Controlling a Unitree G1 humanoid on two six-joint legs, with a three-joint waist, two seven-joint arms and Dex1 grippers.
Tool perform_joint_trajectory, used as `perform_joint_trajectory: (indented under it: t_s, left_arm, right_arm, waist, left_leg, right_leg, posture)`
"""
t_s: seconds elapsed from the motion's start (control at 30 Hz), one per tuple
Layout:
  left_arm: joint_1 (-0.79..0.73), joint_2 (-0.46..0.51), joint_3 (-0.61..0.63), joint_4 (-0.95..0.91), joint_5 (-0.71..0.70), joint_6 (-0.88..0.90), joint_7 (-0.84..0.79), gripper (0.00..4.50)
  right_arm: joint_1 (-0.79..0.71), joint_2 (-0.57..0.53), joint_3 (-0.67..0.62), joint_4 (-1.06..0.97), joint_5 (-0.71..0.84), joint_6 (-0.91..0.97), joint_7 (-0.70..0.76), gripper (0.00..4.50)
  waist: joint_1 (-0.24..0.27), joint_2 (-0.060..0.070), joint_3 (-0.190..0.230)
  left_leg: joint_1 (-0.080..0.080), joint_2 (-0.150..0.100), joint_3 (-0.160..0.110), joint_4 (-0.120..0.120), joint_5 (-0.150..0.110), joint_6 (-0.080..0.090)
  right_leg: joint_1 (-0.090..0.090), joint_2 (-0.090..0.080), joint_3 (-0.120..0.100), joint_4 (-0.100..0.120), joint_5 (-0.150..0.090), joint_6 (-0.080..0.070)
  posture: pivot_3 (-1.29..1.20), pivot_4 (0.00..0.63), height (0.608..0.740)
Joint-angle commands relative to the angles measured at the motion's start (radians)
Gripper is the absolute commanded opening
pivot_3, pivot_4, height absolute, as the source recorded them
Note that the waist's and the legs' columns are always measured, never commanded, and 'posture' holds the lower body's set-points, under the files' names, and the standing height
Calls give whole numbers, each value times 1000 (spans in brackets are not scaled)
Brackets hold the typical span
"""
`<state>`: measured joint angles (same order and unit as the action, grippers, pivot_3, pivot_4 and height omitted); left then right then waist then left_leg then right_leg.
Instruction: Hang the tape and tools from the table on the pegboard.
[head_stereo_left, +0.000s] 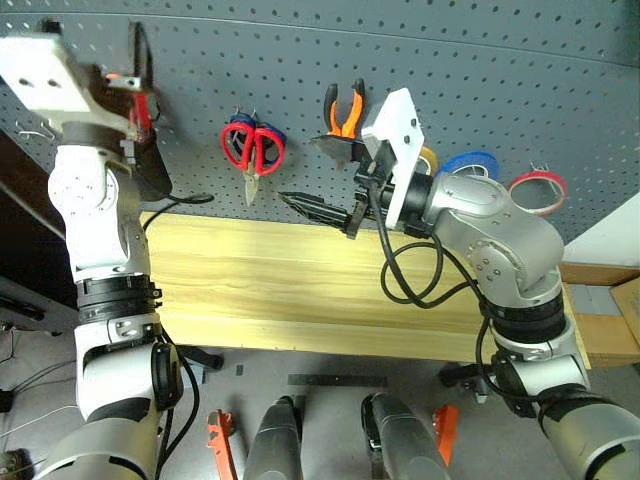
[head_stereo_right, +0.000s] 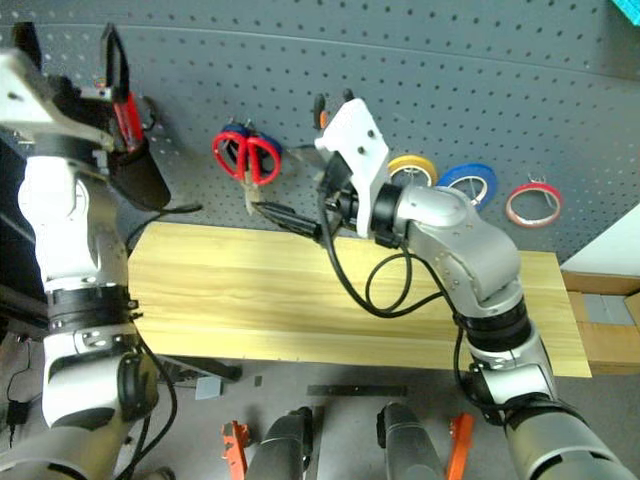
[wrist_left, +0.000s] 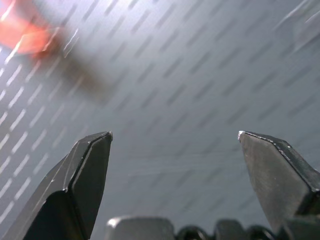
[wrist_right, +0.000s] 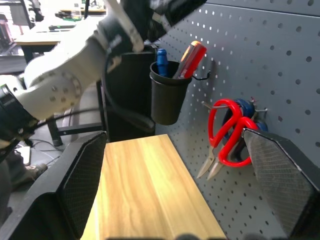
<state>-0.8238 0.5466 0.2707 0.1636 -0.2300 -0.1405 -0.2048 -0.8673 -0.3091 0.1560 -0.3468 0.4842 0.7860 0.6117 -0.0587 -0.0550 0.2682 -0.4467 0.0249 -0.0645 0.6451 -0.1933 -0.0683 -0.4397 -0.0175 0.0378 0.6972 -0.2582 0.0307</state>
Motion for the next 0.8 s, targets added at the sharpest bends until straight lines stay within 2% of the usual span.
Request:
perform_joint_trajectory:
  t_s: [0.03,0.23,0.37,0.43,0.53,0.63,0.7,0.8]
  left_arm:
    - [77,4,-65,-213,-63,178,-75,4347]
    - [296,14,-174,-500,-246,526,-206,4347]
    - [409,25,-227,-590,-278,623,-264,4347]
    - [506,19,-246,-606,-283,670,-269,4347]
    - [592,1,-256,-590,-243,675,-253,4347]
    - [698,-31,-255,-501,-182,633,-226,4347]
    - [733,-68,-229,-450,-165,601,-202,4347]
    - [763,-108,-201,-352,-107,516,-154,4347]
  right_arm:
    - [53,-45,-72,-110,64,23,20,4500]
    - [236,-84,-110,-171,44,0,-38,4500]
    - [355,-102,-106,-156,16,-62,-23,4500]
    - [452,-106,-88,-132,-38,-134,-27,4500]
    - [531,-95,-78,-82,-97,-219,-46,4500]
    - [581,-69,-82,12,-192,-291,-129,4500]
    - [586,-44,-111,71,-224,-325,-184,4500]
    - [607,-30,-151,196,-288,-421,-255,4500]
  waist:
    - [-1,2,-3]
    - [-5,3,-6]
    - [-5,6,-13]
    - [-5,9,-32]
    - [-5,12,-52]
    - [-8,14,-74]
    - [-11,17,-83]
    - [-14,18,-108]
  left_leg:
    - [1,0,1,0,0,0]
    - [17,1,2,-2,0,0]
    - [19,2,2,-1,0,0]
    - [19,2,2,-1,0,0]
    - [22,2,4,-3,-1,0]
    - [25,3,6,-3,-1,0]
    - [37,4,7,-5,-1,0]
    - [39,5,7,-6,0,1]
  right_leg:
    - [1,0,1,0,0,0]
    - [15,6,3,-1,0,0]
    - [17,9,4,0,0,0]
    - [17,10,5,-1,0,0]
    - [20,10,7,-2,-1,0]
    - [21,12,9,-3,-3,2]
    - [33,13,9,-8,-3,2]
    - [37,14,9,-16,0,-4]
  posture:
    - [-77,179,740]
    - [-56,159,740]
    - [-53,131,740]
    - [-59,117,740]
    - [-61,96,740]
    - [-57,77,740]
    - [-56,62,740]
    - [-47,42,740]
